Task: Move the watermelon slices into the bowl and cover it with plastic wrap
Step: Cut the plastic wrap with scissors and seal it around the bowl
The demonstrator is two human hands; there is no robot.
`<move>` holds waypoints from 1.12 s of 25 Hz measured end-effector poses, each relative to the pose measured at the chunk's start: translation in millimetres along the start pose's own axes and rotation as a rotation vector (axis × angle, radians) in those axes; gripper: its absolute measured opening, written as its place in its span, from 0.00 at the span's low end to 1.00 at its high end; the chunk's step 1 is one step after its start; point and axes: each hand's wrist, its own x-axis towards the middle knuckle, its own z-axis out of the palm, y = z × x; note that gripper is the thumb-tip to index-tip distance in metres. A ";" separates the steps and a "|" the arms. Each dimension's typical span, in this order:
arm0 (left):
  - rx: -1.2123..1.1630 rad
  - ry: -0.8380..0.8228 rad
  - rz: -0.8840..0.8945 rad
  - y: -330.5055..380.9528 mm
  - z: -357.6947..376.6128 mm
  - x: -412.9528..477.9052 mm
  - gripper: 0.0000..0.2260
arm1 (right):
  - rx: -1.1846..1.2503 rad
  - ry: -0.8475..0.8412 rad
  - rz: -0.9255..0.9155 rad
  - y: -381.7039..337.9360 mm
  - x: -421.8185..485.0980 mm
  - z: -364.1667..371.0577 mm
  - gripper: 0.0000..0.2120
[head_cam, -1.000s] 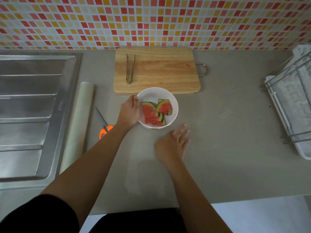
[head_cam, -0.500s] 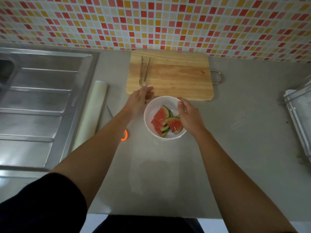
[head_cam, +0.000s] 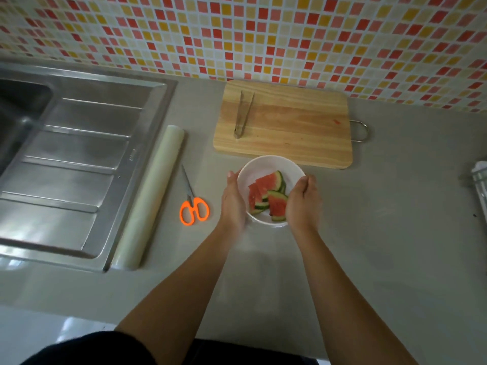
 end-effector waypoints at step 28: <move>0.055 0.142 -0.025 -15.2 6.5 -51.8 0.25 | 0.062 -0.444 0.034 27.1 -5.0 -29.5 0.40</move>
